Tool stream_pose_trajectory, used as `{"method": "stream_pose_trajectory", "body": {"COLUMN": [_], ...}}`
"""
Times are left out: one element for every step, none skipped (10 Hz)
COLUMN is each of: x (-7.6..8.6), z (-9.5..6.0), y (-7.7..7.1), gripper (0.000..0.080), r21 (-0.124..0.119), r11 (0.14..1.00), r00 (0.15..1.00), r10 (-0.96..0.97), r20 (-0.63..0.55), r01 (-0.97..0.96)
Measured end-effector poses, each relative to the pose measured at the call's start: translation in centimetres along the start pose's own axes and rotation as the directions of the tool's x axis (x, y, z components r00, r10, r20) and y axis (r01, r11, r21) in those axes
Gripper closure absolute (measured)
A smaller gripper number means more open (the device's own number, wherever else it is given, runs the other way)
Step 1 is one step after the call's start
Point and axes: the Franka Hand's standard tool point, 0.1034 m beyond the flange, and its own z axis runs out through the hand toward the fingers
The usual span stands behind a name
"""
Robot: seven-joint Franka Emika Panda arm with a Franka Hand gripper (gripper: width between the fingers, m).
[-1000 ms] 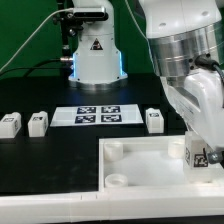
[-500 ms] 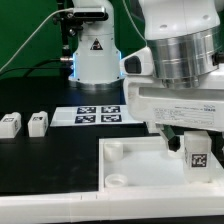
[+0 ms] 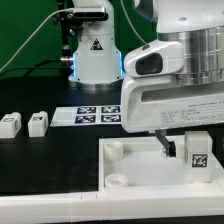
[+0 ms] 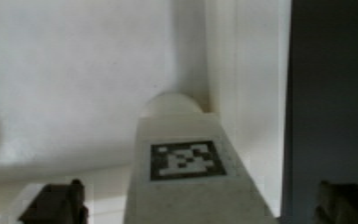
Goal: Assemble one leg
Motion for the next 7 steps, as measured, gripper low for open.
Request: {"method": "stream_pose_trajectory", "body": {"x": [0.0,-0.02,-0.11,-0.11,-0.1,0.06,0.11], "z": [0.0,0.0,0.08,0.09,0.07,-0.05,-0.05], "y": [0.01,-0.05,0.06,0.08,0.03,-0.01,-0.04], "gripper": [0.0176,0.035,0.0503,0.0502,0.0502,0.0502,0.0502], "r21": [0.0,0.002,0.004,0.005,0.006,0.014,0.021], "r11": [1.0,0.998,0.977,0.953,0.924,0.814,0.748], "r00": [1.0,0.998,0.977,0.953,0.924,0.814,0.748], "r10": [0.003,0.066,0.214,0.302,0.381,0.58,0.664], "r20": [0.0,0.001,0.005,0.006,0.006,0.012,0.016], "r01": [-0.003,-0.066,-0.214,-0.302,-0.381,-0.58,-0.664]}}
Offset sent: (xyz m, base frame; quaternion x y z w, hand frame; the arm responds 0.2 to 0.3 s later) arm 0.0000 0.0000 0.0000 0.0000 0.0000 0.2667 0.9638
